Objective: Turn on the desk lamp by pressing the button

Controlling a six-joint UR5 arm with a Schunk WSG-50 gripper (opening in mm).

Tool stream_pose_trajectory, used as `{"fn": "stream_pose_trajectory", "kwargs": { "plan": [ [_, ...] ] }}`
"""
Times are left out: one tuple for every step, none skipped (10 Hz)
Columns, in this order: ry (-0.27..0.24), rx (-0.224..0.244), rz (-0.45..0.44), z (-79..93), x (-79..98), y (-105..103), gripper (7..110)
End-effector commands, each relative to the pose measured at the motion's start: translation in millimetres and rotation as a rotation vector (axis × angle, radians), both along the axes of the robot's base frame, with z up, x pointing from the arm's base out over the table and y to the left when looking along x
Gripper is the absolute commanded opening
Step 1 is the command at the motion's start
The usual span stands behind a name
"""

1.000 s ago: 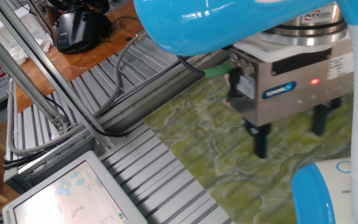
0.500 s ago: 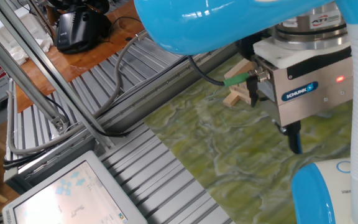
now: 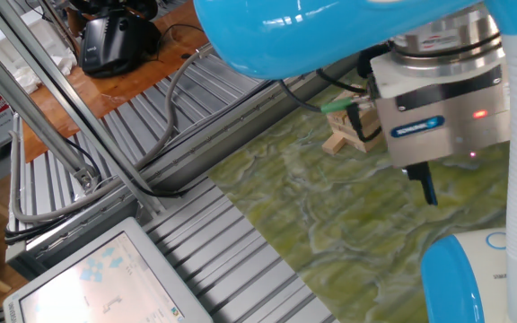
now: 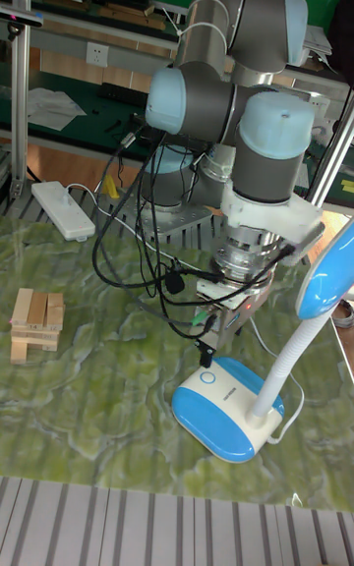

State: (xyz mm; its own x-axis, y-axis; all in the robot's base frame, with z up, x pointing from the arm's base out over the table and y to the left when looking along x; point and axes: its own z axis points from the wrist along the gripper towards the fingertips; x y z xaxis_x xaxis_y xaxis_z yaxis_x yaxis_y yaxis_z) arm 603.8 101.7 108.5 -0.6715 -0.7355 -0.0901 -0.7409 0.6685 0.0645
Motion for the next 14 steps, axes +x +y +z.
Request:
{"fn": "stream_pose_trajectory", "kwargs": {
  "plan": [
    [0.041,0.077,-0.26,0.4,5.4,-6,88],
    [0.036,0.041,-0.305,-1.2,9.6,-20,88],
    [0.019,-0.015,-0.325,-2.9,15.1,-41,88],
    [0.009,-0.029,-0.32,-3.2,19.5,-53,88],
    [0.017,-0.021,-0.329,-1.9,19.7,-56,88],
    [0.015,-0.024,-0.329,-1.3,21.3,-58,88],
    [0.012,-0.018,-0.335,-3.0,20.7,-55,88],
    [0.014,-0.018,-0.343,-3.0,20.1,-54,88],
    [0.019,-0.011,-0.35,-2.5,20.2,-54,88],
    [0.023,-0.008,-0.359,-2.1,20.1,-55,88],
    [0.021,-0.014,-0.361,-3.0,19.3,-57,88],
    [0.02,-0.026,-0.356,-3.2,18.5,-61,88],
    [0.019,-0.031,-0.352,-3.3,18.5,-62,88],
    [0.02,-0.031,-0.351,-3.3,18.1,-62,88]
  ]
}}
